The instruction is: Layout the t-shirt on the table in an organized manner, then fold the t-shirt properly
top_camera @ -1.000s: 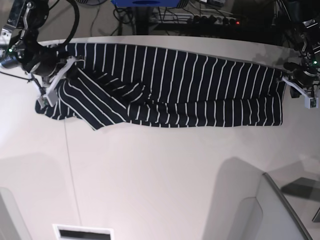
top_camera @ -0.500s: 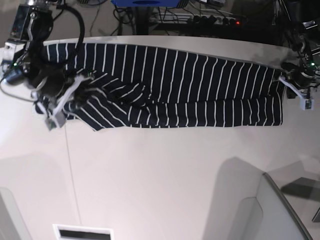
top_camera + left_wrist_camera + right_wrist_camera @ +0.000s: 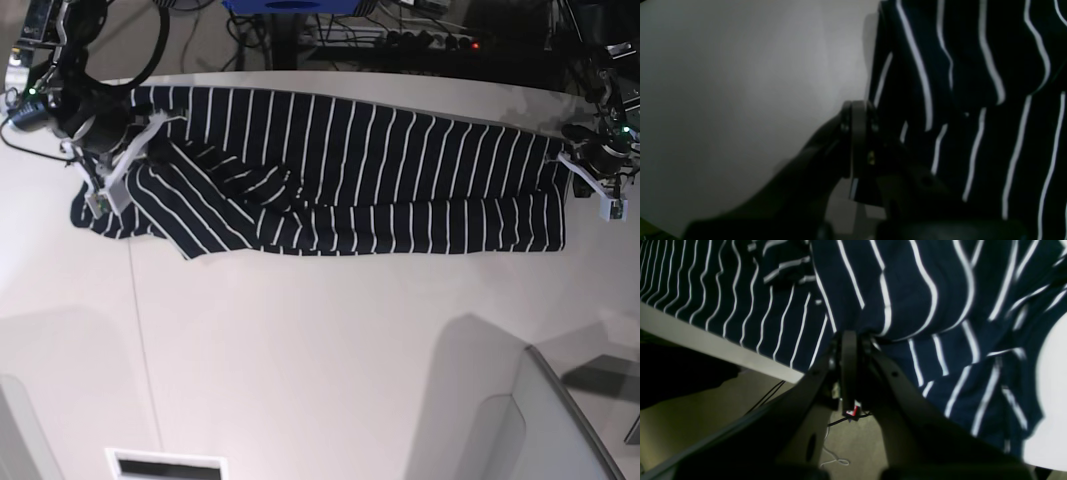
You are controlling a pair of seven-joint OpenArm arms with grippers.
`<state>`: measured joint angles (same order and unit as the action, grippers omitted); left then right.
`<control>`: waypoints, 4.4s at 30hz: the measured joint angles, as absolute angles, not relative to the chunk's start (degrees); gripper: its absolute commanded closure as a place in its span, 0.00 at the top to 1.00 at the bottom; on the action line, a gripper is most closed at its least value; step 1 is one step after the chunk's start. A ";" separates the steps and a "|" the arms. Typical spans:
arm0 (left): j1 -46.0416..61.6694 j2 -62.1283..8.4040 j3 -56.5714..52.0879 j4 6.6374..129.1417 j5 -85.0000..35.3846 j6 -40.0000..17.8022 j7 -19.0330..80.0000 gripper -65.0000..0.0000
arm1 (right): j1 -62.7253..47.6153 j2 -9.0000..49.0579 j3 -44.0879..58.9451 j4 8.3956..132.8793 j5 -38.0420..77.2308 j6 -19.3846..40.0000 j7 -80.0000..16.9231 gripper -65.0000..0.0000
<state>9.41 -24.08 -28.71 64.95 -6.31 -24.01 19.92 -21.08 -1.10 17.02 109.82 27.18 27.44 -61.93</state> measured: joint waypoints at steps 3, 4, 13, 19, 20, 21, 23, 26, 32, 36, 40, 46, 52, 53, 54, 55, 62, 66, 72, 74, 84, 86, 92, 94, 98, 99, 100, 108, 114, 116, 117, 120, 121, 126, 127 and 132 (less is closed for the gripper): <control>9.41 -24.10 -28.40 64.95 -6.28 -24.01 19.94 0.00 | -22.48 -1.08 17.02 108.31 27.00 27.42 -60.84 0.00; 9.39 -24.05 -28.40 64.95 -6.31 -24.01 19.94 0.00 | -22.61 -1.10 17.02 107.83 26.98 27.42 -60.80 0.00; 9.37 -24.03 -28.36 64.95 -6.28 -24.01 19.94 0.00 | -15.33 -0.99 16.86 110.34 27.05 26.96 -61.36 0.00; 9.39 -24.03 -28.29 64.90 -6.28 -24.01 19.92 0.00 | -7.97 -0.97 16.93 112.20 26.81 26.85 -68.60 0.00; 9.39 -24.01 -28.29 64.90 -6.28 -24.01 19.92 0.00 | -7.73 -0.97 16.93 113.03 26.79 26.83 -68.97 0.00; 9.39 -24.01 -28.29 64.88 -6.28 -24.01 19.92 0.00 | -7.49 -0.97 16.93 113.67 26.83 26.85 -68.99 0.00; 9.39 -24.03 -28.29 64.88 -6.28 -24.01 19.92 0.00 | -7.38 -1.02 16.93 114.02 27.09 26.85 -69.04 0.00; 9.39 -24.01 -28.29 64.84 -6.31 -24.01 19.92 0.00 | -9.56 -1.13 16.93 114.02 27.18 27.03 -68.62 0.00; 9.39 -24.01 -28.29 64.73 -6.28 -24.01 19.92 0.00 | -15.27 -1.26 16.95 114.02 27.24 27.09 -64.31 0.00; 9.39 -24.03 -28.29 64.71 -6.31 -24.01 19.92 0.00 | -18.44 -1.28 16.86 114.04 27.00 27.44 -62.96 0.00; 9.37 -24.01 -28.29 64.71 -6.28 -24.01 19.92 0.00 | -17.15 -1.28 16.80 114.04 27.05 27.44 -62.13 0.00; 8.12 -23.94 -28.27 64.60 -6.28 -24.01 19.92 0.00 | -11.53 -0.95 16.75 114.06 33.67 26.83 -62.33 0.00; 8.43 -23.99 -28.27 64.58 -6.31 -24.01 19.94 0.00 | -13.69 -0.93 16.86 114.83 36.01 25.89 -65.82 0.00; 8.43 -23.99 -28.27 64.58 -6.35 -24.01 19.92 0.00 | -14.48 -0.93 16.88 115.04 37.06 25.91 -65.82 0.00; 8.45 -23.99 -28.27 64.60 -6.33 -24.01 19.94 0.00 | -15.07 -0.95 16.88 115.04 37.80 25.91 -65.89 0.00; 8.45 -23.99 -28.27 64.58 -6.26 -24.01 19.97 0.00 | -15.59 -0.95 16.86 115.04 38.41 25.89 -65.76 0.00; 8.10 -21.67 -28.36 64.60 8.69 -23.99 19.46 0.00 | -21.26 -0.95 16.88 115.00 38.37 25.67 -62.87 0.00; 7.05 -18.83 -28.29 64.51 12.69 -24.27 19.49 0.00 | -22.11 -0.95 16.91 113.34 36.88 25.50 -61.58 0.00; 6.70 -18.87 -28.42 64.53 13.28 -23.99 19.14 0.00 | -23.20 -1.13 16.93 108.49 31.97 25.34 -58.37 0.00; 6.70 -18.20 -28.38 64.64 13.23 -24.12 19.09 0.00 | -23.24 -1.06 16.93 107.07 32.32 25.34 -56.34 0.00; 6.81 -21.37 -28.21 64.64 2.94 -24.40 19.29 0.00 | -21.47 -0.93 16.75 93.14 26.94 25.30 -49.95 0.00; 6.81 -22.39 -28.75 64.64 3.42 -24.21 19.35 0.00 | -21.80 -0.95 16.75 92.92 26.74 25.30 -50.09 0.00; 6.87 -23.18 -28.82 64.66 3.36 -24.43 19.29 0.00 | -21.87 -0.97 16.93 92.92 26.94 25.28 -50.06 0.08; 7.07 -23.20 -28.84 64.75 3.38 -24.40 19.31 0.00 | -22.35 -1.15 16.93 93.01 26.96 25.30 -50.61 0.26; 7.16 -23.38 -28.82 64.75 3.36 -24.49 19.33 0.00 | -24.05 -1.15 17.04 94.98 26.89 25.06 -52.23 0.60; 7.16 -23.70 -28.82 64.75 3.09 -24.47 19.31 0.00 | -24.69 -1.15 17.12 96.29 26.85 25.02 -51.99 0.60; 7.16 -24.08 -28.82 64.75 3.14 -24.47 19.31 0.00 | -25.41 -1.48 17.67 97.80 26.96 25.04 -51.81 0.58; 8.91 -23.97 -35.16 71.94 3.07 -24.29 19.46 0.00 | -23.14 -2.26 22.98 108.03 26.72 25.65 -49.15 0.55; 12.78 -22.61 -35.09 78.54 -2.07 -24.86 19.09 0.00 | -7.49 0.12 18.35 99.26 27.27 25.89 -53.08 0.14; 15.57 -22.52 -35.07 78.87 -7.60 -24.58 19.57 0.00 | -6.07 0.21 16.45 96.47 26.92 25.67 -55.02 0.00; 16.84 -22.61 -35.20 78.76 -10.09 -24.29 19.79 0.00 | -5.69 0.19 15.09 95.00 26.48 25.34 -55.29 0.03; 18.94 -22.90 -35.31 78.59 -15.44 -24.21 20.08 0.00 | -5.43 0.01 9.87 90.32 27.16 25.54 -51.86 0.00; 18.90 -22.87 -35.18 78.59 -15.53 -24.25 19.94 0.00 | -5.41 -0.01 8.56 88.49 27.51 25.47 -49.69 0.00; 18.33 -22.85 -35.00 77.95 -13.10 -24.43 19.99 0.00 | -5.06 0.16 6.76 78.89 26.85 25.10 -46.26 0.01; 18.15 -22.79 -34.89 77.60 -12.14 -24.38 19.97 0.00 | -4.97 0.27 6.81 77.52 26.87 25.02 -46.15 0.01; 16.29 -22.52 -34.72 76.09 -10.33 -24.45 19.62 0.00 | -4.95 -0.78 6.85 76.09 26.76 25.02 -46.09 0.01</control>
<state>16.29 -22.52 -34.72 76.09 -10.33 -24.45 19.62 -4.95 -0.78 6.85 76.09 26.76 25.02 -46.09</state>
